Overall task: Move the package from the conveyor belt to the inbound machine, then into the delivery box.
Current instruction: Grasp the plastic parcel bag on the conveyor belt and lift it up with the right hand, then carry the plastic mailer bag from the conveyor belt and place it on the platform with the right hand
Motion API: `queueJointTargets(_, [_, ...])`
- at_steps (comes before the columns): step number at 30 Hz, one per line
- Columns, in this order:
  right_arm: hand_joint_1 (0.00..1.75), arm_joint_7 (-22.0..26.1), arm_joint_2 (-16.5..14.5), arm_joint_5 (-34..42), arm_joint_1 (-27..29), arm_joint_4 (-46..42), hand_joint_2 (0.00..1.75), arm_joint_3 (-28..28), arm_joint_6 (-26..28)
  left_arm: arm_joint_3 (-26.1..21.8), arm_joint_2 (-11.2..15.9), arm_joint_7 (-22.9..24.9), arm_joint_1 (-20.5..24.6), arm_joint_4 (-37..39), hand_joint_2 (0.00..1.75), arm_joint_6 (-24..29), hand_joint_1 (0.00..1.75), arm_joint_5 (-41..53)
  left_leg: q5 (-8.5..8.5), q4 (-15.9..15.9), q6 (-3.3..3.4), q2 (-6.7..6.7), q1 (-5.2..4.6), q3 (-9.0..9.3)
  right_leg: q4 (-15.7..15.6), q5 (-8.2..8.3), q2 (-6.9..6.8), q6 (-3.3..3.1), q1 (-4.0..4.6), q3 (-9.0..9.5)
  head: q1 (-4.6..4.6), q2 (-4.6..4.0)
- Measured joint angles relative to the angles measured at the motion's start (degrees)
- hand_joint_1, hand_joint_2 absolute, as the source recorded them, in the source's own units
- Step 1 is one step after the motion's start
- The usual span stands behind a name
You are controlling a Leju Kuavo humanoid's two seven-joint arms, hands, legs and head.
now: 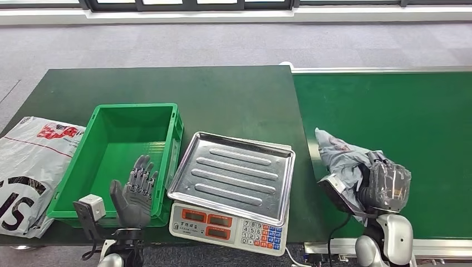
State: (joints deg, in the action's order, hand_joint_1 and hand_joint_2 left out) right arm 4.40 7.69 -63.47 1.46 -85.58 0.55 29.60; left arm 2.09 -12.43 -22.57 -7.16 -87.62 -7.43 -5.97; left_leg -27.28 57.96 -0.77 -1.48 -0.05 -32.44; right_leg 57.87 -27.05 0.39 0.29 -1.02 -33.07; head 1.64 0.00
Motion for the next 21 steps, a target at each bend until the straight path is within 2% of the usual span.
queueJointTargets(9, [1.75,6.9,-2.8,0.8,1.7,-7.8,1.75,1.3,9.4,0.0,-0.1,-0.8,0.2,0.3,0.0,0.3,0.0,0.0,0.0,0.0,0.0,0.07,0.0,0.01,0.0,0.0,0.01,0.0,0.0,-0.02,0.0,0.0])
queueJointTargets(21, [1.75,16.3,-8.0,-1.1,-1.4,-14.2,1.75,2.6,10.2,0.1,-0.2,-1.5,1.6,2.4,0.0,0.3,0.0,0.0,0.02,0.0,-0.01,0.08,0.0,0.04,0.0,0.01,0.02,0.0,0.0,0.02,0.0,0.0])
